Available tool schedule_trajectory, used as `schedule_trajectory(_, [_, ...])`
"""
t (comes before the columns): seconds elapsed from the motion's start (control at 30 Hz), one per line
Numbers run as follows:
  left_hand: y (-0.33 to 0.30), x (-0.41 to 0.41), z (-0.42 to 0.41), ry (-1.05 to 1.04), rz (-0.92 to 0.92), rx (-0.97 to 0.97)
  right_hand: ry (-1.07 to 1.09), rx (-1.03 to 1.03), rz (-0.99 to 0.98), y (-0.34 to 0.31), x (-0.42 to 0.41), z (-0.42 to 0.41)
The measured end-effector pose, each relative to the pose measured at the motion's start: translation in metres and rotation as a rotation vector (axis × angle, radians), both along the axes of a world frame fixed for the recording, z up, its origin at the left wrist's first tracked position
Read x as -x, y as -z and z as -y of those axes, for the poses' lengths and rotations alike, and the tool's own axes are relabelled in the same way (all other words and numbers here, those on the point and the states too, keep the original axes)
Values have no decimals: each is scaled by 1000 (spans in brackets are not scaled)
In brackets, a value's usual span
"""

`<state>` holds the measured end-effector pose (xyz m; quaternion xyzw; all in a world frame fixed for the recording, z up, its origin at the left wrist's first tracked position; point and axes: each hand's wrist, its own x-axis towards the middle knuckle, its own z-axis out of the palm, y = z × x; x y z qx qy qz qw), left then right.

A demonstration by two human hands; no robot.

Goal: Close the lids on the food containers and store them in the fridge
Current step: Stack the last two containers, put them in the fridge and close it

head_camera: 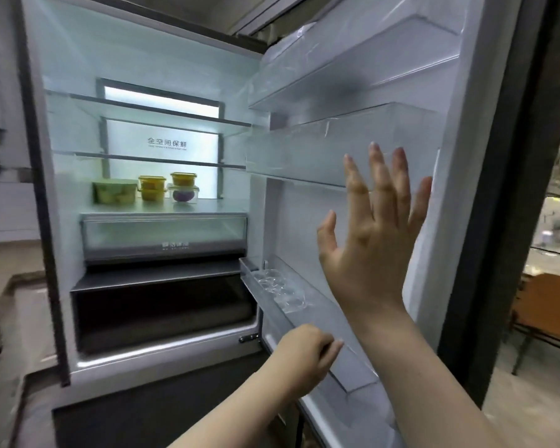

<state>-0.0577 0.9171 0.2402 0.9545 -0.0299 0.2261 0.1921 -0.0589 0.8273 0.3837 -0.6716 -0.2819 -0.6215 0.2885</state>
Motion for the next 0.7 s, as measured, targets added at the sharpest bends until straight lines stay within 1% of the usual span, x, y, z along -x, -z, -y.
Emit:
schedule_trajectory(0.1, [1,12,-4,-52,-3,39,-24,-44,-19,3,9,-1])
schedule_trajectory(0.23, [4,29,-14,-94,22,139,-39,-39,-117,7,18,-8])
schedule_trajectory(0.37, [7,44,-31,-104,43,284,-148,4,-167,10,29,-21])
schedule_trajectory(0.5, [9,62,-48,-183,42,390,-228,80,-199,11,49,-41])
schedule_trajectory(0.63, [16,77,-67,-273,45,452,-286,145,-207,12,70,-63])
schedule_trajectory(0.7, [15,91,-75,-329,79,468,-331,166,-204,13,81,-75])
